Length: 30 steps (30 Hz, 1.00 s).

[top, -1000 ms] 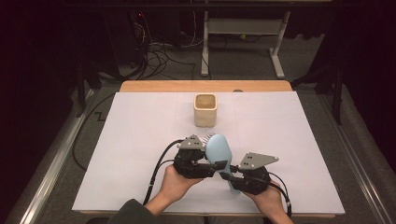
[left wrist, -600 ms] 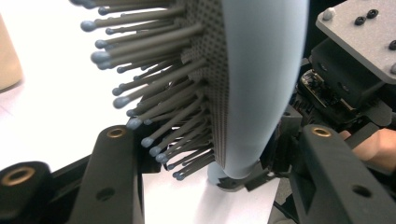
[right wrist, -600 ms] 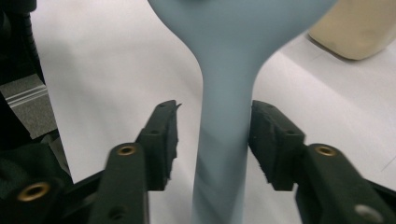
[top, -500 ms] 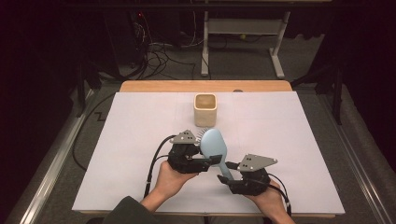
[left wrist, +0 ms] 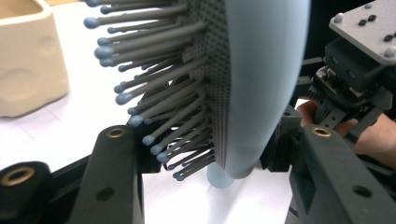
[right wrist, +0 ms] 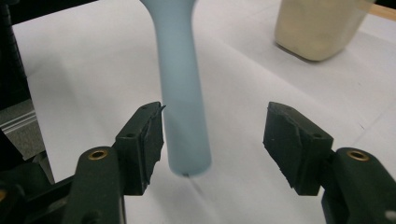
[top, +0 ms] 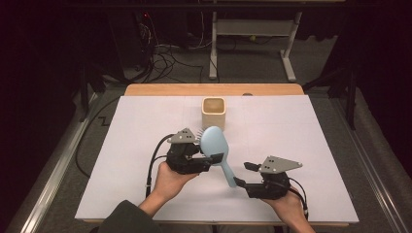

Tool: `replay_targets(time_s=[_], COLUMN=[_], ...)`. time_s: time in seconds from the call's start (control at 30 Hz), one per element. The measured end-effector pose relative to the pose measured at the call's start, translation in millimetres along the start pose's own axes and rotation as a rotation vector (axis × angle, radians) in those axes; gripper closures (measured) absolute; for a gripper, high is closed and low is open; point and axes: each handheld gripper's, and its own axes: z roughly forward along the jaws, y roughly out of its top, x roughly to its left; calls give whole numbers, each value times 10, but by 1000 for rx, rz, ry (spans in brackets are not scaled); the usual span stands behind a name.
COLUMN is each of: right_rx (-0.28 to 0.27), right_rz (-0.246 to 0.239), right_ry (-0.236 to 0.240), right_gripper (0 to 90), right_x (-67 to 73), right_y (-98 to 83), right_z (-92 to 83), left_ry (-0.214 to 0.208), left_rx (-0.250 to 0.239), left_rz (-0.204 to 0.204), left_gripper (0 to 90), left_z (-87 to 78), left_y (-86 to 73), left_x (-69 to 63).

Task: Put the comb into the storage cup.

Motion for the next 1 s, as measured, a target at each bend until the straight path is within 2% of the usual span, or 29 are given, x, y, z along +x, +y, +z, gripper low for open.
replay_targets(time_s=[0.07, 0.17, 0.3, 0.5, 0.6, 0.7, 0.87, 1.0], right_rx=[-5, -56, -63, -78, -94, -110, -138, -135], right_rz=[16, 42, 67, 53, 45, 48, 71, 73], right_ry=[-3, -21, -25, -49, -76, -109, -114, -134], right_gripper=[413, 414, 402, 362, 344, 311, 307, 297], right_x=[-33, -71, -120, -156, -183, -227, -297, -314], right_y=[-30, -71, -105, -141, -170, -187, -219, -258], right_z=[-39, -96, -127, -175, -219, -254, -326, -353], left_ry=[2, 9, 14, 23, 17, 21, 28, 31], left_rx=[-3, -5, -10, -19, -28, -41, -51, -56], left_rz=[0, 7, 8, 6, -5, -12, -12, -14], left_gripper=[524, 524, 523, 524, 523, 523, 524, 524], left_z=[-12, -26, -51, -111, -141, -182, -233, -257], left_y=[8, 22, 37, 57, 66, 83, 104, 119], left_x=[5, 7, 11, 35, 55, 78, 93, 108])
